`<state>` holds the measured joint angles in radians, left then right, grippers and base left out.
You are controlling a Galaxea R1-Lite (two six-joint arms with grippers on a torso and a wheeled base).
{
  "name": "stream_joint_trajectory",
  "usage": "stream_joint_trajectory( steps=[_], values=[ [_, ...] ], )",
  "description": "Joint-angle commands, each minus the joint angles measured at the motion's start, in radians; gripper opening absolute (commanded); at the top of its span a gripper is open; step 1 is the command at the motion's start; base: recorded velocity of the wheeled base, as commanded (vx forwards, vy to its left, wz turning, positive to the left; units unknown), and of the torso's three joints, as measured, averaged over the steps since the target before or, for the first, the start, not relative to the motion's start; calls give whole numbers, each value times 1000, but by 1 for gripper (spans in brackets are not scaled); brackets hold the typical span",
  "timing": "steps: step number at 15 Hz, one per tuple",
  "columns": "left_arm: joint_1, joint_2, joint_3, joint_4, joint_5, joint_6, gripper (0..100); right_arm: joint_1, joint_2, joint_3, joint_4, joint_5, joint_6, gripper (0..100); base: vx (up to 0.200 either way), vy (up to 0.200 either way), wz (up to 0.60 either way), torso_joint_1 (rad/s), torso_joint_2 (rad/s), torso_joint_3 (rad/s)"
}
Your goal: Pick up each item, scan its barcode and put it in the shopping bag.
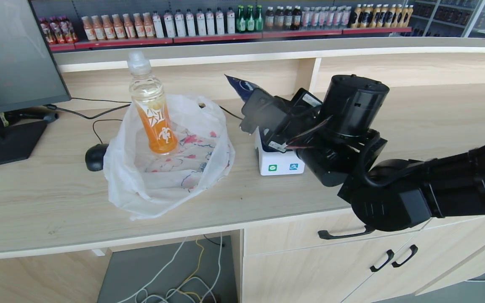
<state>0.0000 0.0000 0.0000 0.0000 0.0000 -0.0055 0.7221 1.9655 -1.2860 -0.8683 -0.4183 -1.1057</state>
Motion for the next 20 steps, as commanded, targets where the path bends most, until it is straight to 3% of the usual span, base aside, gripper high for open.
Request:
stream_joint_trajectory(
  steps=[1,6,10,12,20],
  values=[
    [0,0,0,0,0,-1,100,-3,6,-7,-1,-19,-13,0,0,0,0,0,0,0],
    [0,0,0,0,0,-1,100,-3,9,14,-43,-28,-114,0,0,0,0,0,0,0],
    [0,0,0,0,0,-1,100,0,96,43,-354,-42,-259,0,0,0,0,0,0,0],
    [0,0,0,0,0,-1,100,-6,128,77,-436,-30,-279,0,0,0,0,0,0,0],
    [0,0,0,0,0,-1,100,0,136,91,-439,36,-362,0,0,0,0,0,0,0]
  ],
)
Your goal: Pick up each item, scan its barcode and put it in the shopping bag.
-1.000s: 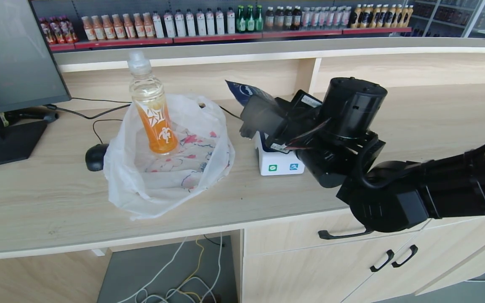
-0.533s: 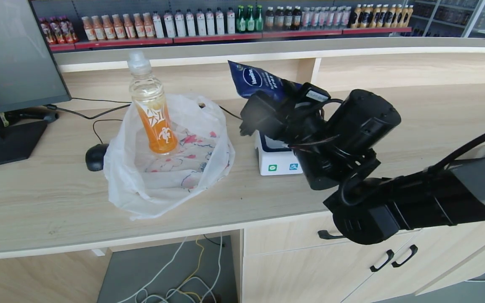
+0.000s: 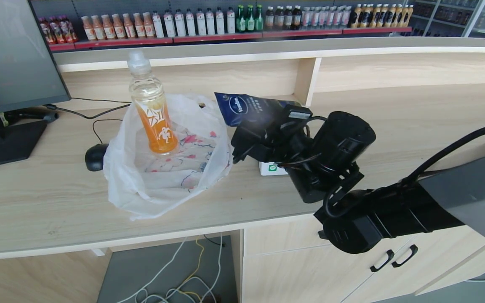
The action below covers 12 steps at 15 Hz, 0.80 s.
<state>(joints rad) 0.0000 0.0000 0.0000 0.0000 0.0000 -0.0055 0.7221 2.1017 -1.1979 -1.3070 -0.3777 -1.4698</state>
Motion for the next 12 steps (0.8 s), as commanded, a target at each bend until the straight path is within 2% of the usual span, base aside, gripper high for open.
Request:
stream_joint_trajectory(
  steps=[1,6,9,12],
  values=[
    [0,0,0,0,0,-1,100,0,0,12,0,23,-15,0,0,0,0,0,0,0],
    [0,0,0,0,0,-1,100,0,-3,55,0,42,-29,0,0,0,0,0,0,0],
    [0,0,0,0,0,-1,100,-4,-5,70,0,111,-66,0,0,0,0,0,0,0],
    [0,0,0,0,0,-1,100,-7,-3,80,0,112,-64,0,0,0,0,0,0,0]
  ],
)
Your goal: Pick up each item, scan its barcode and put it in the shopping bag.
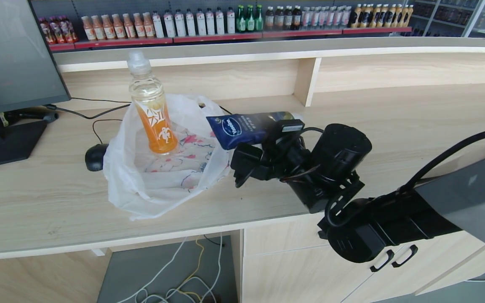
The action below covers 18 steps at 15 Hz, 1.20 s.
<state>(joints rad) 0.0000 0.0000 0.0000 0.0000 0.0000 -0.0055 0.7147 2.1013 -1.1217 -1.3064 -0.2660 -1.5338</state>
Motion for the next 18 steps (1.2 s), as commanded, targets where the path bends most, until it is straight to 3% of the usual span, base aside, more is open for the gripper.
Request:
stream_joint_trajectory(
  steps=[1,15,18],
  values=[
    [0,0,0,0,0,-1,100,3,-3,14,-1,-1,0,0,0,0,0,0,0,0],
    [0,0,0,0,0,-1,100,2,-4,36,-25,-1,11,0,0,0,0,0,0,0],
    [0,0,0,0,0,-1,100,3,-4,-15,-37,-2,27,0,0,0,0,0,0,0]
  ],
)
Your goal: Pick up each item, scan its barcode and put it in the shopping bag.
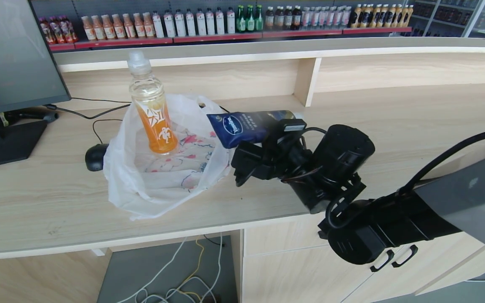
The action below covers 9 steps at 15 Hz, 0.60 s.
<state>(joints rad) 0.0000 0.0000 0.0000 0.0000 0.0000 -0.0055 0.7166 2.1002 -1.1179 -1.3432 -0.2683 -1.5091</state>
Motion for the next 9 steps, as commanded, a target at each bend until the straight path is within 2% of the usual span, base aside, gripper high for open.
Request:
stream_joint_trajectory(
  steps=[1,9],
  values=[
    [0,0,0,0,0,-1,100,4,-3,-28,-1,0,9,0,0,0,0,0,0,0],
    [0,0,0,0,0,-1,100,23,-86,-54,-11,-89,167,0,0,0,0,0,0,0]
  ],
)
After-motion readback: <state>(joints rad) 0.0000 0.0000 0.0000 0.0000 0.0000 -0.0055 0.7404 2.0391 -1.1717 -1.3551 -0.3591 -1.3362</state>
